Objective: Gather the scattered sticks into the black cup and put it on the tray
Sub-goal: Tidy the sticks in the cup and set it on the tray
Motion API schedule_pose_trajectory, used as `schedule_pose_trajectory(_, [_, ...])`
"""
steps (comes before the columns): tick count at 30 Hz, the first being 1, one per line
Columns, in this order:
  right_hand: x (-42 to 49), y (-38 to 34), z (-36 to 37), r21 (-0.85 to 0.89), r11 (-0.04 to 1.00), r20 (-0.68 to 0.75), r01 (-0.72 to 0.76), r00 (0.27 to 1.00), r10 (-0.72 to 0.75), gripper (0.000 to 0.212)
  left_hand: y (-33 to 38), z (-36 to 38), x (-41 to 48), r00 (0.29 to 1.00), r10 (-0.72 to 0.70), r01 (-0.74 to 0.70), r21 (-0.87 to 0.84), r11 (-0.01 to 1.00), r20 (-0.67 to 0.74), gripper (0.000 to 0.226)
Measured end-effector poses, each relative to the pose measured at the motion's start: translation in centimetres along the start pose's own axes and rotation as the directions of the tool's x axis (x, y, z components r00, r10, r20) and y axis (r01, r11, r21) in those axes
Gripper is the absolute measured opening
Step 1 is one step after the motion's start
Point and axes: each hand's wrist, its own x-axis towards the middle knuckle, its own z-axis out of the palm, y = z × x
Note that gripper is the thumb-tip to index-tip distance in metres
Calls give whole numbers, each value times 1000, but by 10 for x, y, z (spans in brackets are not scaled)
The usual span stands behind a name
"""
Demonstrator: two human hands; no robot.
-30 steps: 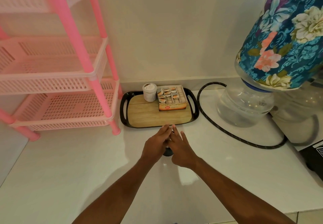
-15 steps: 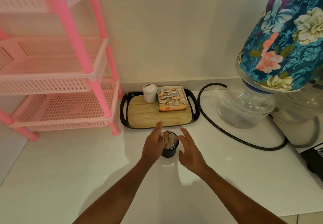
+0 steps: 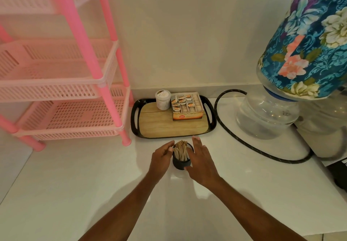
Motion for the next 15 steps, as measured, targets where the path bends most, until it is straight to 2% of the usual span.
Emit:
schedule_pose_trajectory(6, [0,2,-3,160,987,-79,-22,996,35,86,2,5,-1,1000,6,-5,29,1000,-6,36])
schedule_pose_trajectory(9, [3,6,-1,107,993,-48,56,998,-51,99,3,6,0,999,26,-24,74,997,-31,35])
schedule_pose_trajectory(15, [9,9,0,28,988,39,155,987,-156,97,8,10,3,997,59,-54,99,994,-50,34])
